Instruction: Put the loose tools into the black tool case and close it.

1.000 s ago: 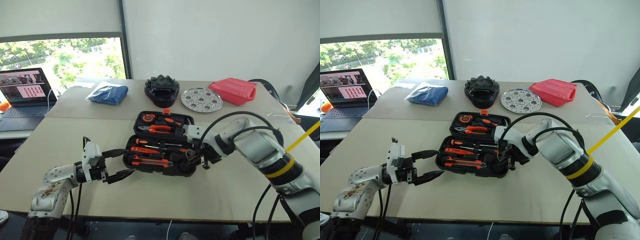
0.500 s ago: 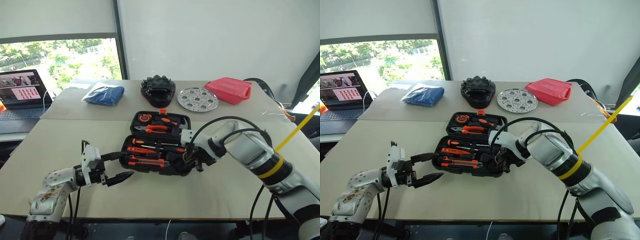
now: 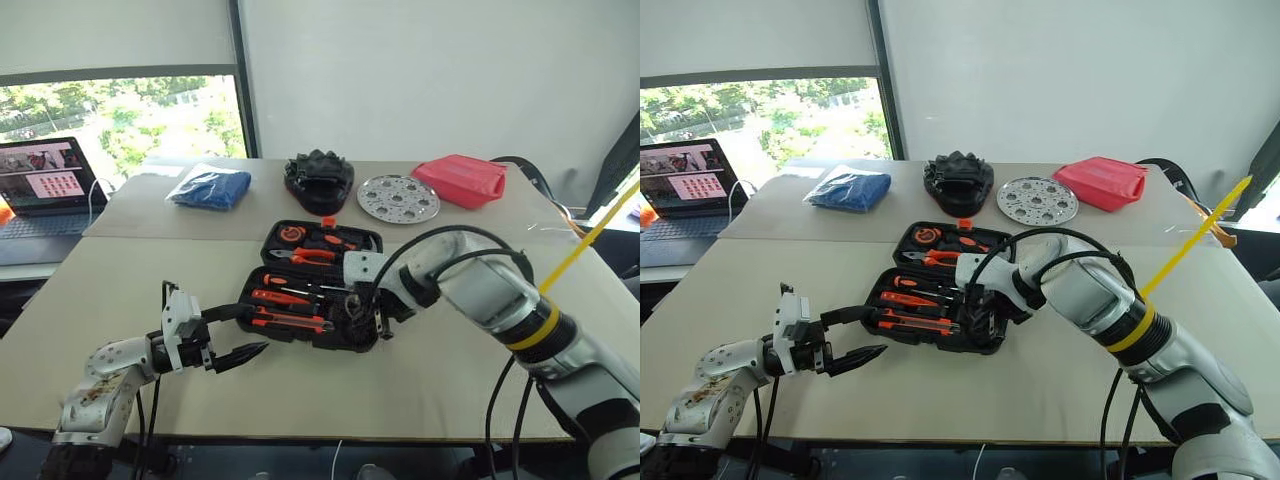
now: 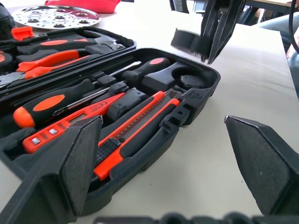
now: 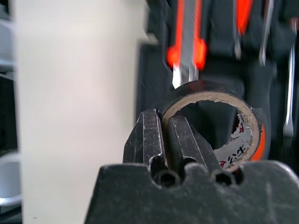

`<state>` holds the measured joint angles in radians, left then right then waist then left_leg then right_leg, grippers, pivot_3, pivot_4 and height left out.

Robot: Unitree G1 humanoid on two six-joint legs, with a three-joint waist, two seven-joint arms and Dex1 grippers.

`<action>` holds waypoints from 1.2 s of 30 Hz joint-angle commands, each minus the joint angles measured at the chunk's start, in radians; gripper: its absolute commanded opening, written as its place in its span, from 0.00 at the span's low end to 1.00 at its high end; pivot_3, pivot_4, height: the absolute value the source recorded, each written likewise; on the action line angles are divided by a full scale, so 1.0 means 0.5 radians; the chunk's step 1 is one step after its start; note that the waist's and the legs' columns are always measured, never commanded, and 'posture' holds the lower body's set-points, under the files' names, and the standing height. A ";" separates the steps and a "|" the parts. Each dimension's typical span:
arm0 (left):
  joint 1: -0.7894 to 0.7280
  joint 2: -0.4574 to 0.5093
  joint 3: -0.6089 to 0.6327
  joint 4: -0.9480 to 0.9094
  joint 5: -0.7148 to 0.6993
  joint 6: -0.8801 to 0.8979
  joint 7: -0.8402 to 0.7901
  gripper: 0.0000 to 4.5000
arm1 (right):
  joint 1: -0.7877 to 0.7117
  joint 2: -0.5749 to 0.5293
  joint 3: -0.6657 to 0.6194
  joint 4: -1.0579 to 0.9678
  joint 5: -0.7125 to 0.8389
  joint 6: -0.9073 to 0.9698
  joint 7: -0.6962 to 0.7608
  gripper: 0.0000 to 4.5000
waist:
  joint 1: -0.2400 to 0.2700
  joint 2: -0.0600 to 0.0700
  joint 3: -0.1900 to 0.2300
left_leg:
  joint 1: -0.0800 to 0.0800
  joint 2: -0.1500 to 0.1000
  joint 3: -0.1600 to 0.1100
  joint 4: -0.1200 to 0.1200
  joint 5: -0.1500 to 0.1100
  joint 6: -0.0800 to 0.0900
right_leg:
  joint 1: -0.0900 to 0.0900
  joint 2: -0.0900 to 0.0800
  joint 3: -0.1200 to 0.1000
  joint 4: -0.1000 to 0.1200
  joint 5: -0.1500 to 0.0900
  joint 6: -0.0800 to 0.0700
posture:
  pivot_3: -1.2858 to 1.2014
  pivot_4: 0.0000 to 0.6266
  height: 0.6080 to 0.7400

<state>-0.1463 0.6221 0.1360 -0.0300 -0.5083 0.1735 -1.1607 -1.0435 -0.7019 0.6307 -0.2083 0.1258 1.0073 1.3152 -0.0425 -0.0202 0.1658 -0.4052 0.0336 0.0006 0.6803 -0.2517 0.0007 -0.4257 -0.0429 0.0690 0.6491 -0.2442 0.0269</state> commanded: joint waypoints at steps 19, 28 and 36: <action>-0.026 0.024 0.018 -0.025 0.026 -0.083 -0.007 1.00 | 0.042 -0.022 0.257 0.283 -0.124 -0.128 0.029 0.01 | 0.005 0.000 0.000 | 0.000 -0.001 0.000 0.000 0.000 0.000 | 0.000 0.000 0.000 0.000 0.000 0.000 | 0.52 0.24 1.00; 0.005 0.022 0.032 -0.023 0.030 -0.125 0.005 1.00 | 0.023 0.032 0.161 0.383 -0.153 -0.247 0.034 0.22 | 0.010 -0.001 0.000 | 0.002 -0.001 0.000 0.001 0.000 0.000 | 0.002 -0.001 0.000 -0.001 0.000 0.000 | 0.52 0.24 1.00; 0.007 0.036 0.065 0.020 0.023 -0.133 0.016 1.00 | 0.058 -0.186 -0.207 0.195 0.102 -0.234 0.220 0.57 | 0.012 -0.001 0.000 | -0.002 -0.001 0.000 -0.001 0.000 0.000 | 0.000 -0.001 -0.001 -0.001 0.000 0.000 | 0.52 0.24 1.00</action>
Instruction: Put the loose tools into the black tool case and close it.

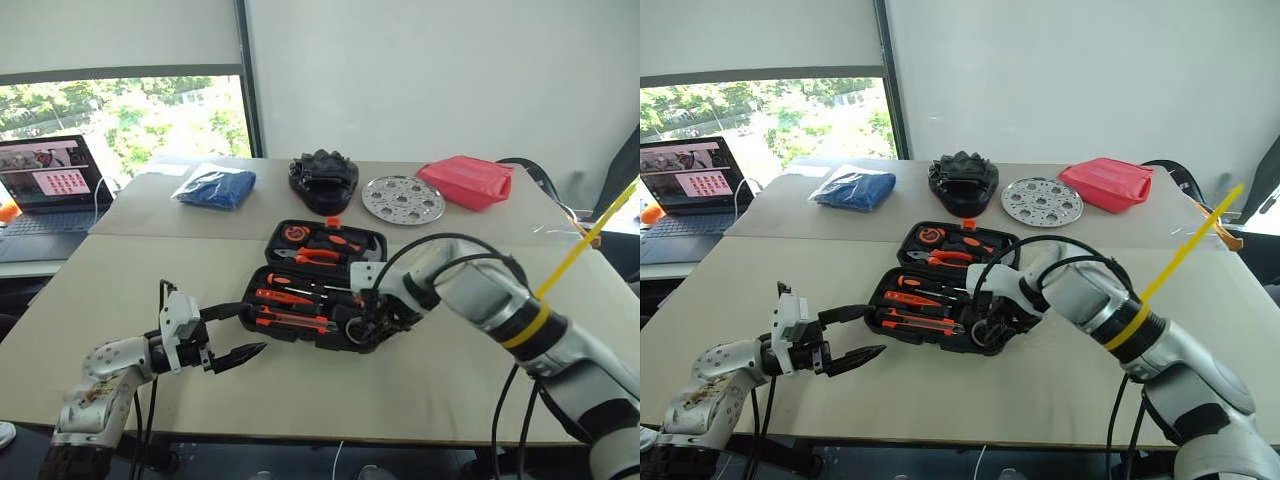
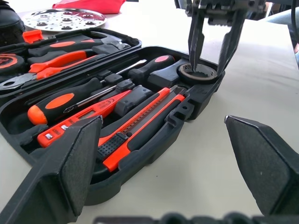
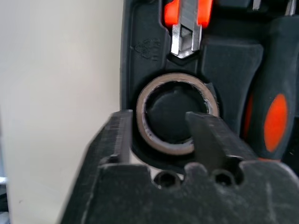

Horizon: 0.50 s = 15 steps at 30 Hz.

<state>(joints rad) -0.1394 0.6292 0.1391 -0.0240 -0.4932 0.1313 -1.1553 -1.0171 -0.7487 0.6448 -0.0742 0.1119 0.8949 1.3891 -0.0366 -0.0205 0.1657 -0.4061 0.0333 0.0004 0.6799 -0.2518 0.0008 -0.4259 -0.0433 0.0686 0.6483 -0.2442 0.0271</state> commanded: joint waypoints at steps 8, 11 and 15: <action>-0.151 0.079 0.166 0.268 0.109 0.022 0.278 1.00 | 0.480 -0.160 -0.713 -0.039 0.182 -0.431 -0.246 0.43 | 0.008 -0.002 -0.001 | 0.003 0.000 0.000 0.001 0.000 0.000 | 0.004 0.001 0.000 0.000 0.000 0.000 | 0.52 0.24 1.00; -0.229 0.105 0.193 0.385 0.168 0.052 0.410 0.82 | 0.726 -0.105 -0.906 0.004 0.118 -0.632 -0.558 0.18 | 0.012 -0.003 -0.001 | 0.002 -0.001 0.001 0.001 0.000 0.000 | 0.003 0.000 0.000 0.000 0.000 0.001 | 0.52 0.24 1.00; -0.435 0.054 0.163 0.571 0.254 0.121 0.620 0.48 | 0.916 0.006 -1.055 0.053 -0.024 -0.833 -0.974 0.00 | 0.020 -0.003 0.000 | 0.001 -0.001 0.002 0.001 0.000 0.000 | 0.001 0.000 0.002 0.001 0.000 0.002 | 0.52 0.24 1.00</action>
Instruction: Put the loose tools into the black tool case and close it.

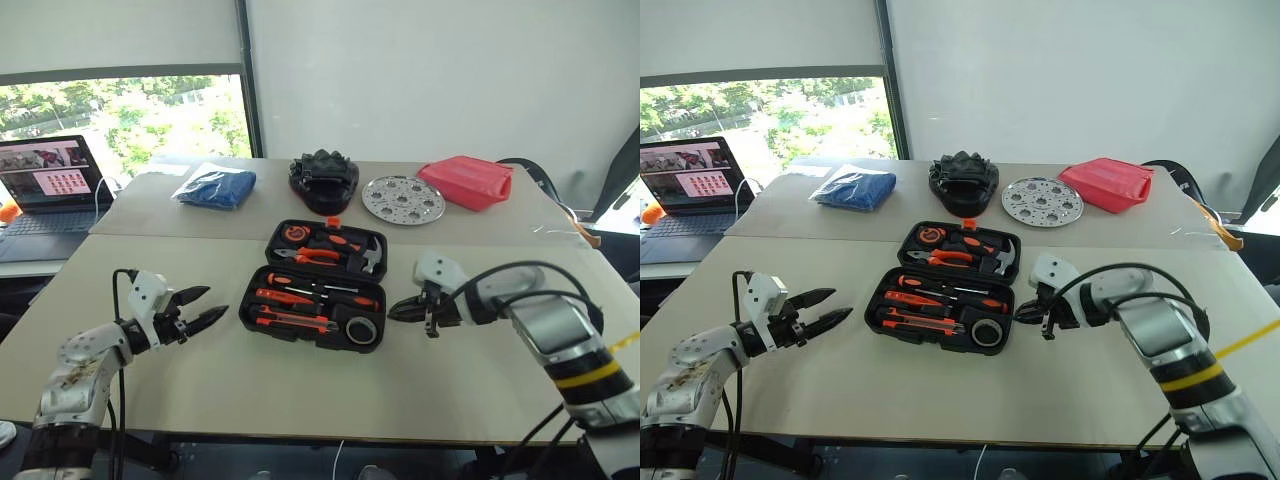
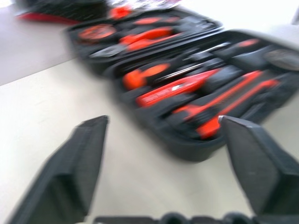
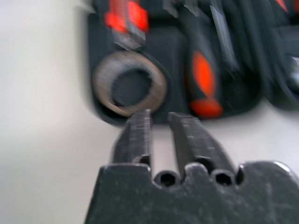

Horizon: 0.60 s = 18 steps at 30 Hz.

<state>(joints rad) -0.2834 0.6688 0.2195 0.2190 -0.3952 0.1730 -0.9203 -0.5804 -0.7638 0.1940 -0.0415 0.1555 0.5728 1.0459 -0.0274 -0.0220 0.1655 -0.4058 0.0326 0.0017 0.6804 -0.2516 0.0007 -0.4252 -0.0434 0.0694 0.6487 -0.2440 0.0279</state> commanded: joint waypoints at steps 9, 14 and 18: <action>-0.558 -0.284 -0.230 0.439 0.290 0.003 0.334 0.01 | 0.115 0.289 -0.094 0.202 -0.327 -0.296 -0.692 0.00 | 0.019 0.000 0.000 | -0.001 -0.002 0.000 0.000 0.001 -0.001 | 0.001 0.000 0.001 0.000 0.001 0.001 | 0.52 0.24 1.00; -0.665 -0.372 -0.324 0.524 0.342 -0.025 0.298 0.01 | 0.130 0.401 -0.080 0.194 -0.335 -0.270 -0.742 0.00 | 0.018 -0.001 0.000 | -0.001 -0.002 0.000 0.000 0.001 -0.001 | 0.001 0.000 0.001 0.000 0.001 0.001 | 0.52 0.24 1.00; -0.658 -0.385 -0.367 0.499 0.320 0.045 0.204 0.01 | 0.153 0.438 -0.079 0.153 -0.310 -0.245 -0.726 0.00 | 0.021 0.000 0.000 | -0.001 -0.002 -0.001 0.000 0.001 -0.001 | 0.001 0.000 0.001 0.000 0.001 0.002 | 0.52 0.24 1.00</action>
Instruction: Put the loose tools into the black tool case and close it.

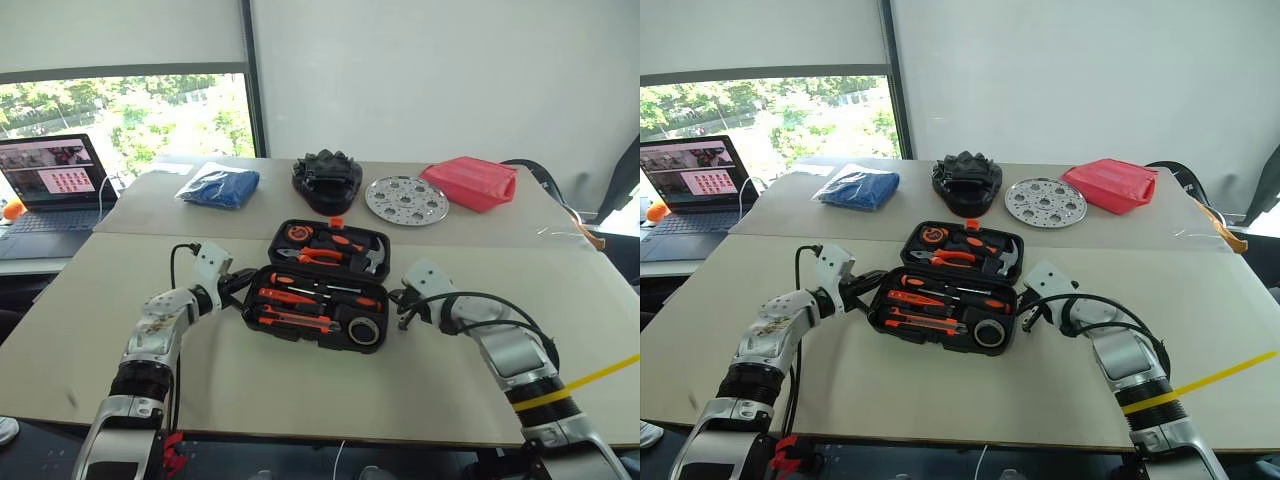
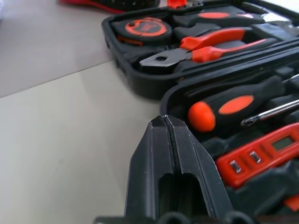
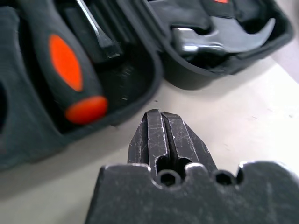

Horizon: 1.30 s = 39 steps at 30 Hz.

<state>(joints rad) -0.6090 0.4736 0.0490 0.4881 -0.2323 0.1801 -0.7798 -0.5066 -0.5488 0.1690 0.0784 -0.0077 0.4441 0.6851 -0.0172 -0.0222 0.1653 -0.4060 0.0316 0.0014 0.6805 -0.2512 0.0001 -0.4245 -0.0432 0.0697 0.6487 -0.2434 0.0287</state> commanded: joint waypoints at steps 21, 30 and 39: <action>0.337 -0.008 0.261 -0.589 -0.336 0.092 -0.194 0.01 | 0.261 -0.132 -0.131 -0.385 0.180 0.110 0.150 0.00 | -0.004 0.000 -0.001 | 0.003 0.000 0.000 0.002 0.000 0.000 | 0.003 0.001 0.001 0.001 0.000 0.000 | 0.52 0.24 1.00; 0.032 0.063 0.189 0.040 0.008 -0.078 0.116 0.01 | 0.203 -0.082 -0.102 -0.326 0.145 0.114 0.083 0.00 | -0.002 0.000 -0.001 | 0.003 0.000 0.000 0.002 0.000 0.000 | 0.003 0.001 0.001 0.000 0.000 0.001 | 0.52 0.24 1.00; -0.101 -0.081 0.067 0.229 0.003 -0.101 -0.064 0.01 | 0.138 -0.017 -0.083 -0.240 0.099 0.079 -0.006 0.00 | 0.006 -0.001 -0.001 | 0.000 -0.001 -0.001 0.003 0.001 -0.001 | 0.002 0.000 0.000 -0.001 0.002 0.003 | 0.52 0.24 1.00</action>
<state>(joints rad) -0.6384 0.4345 0.0941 0.6077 -0.2311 0.1472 -0.7801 -0.4190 -0.5567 0.1420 -0.0260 0.0425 0.4981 0.6933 -0.0144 -0.0226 0.1649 -0.4059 0.0310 0.0010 0.6819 -0.2509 -0.0002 -0.4234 -0.0430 0.0700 0.6484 -0.2426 0.0301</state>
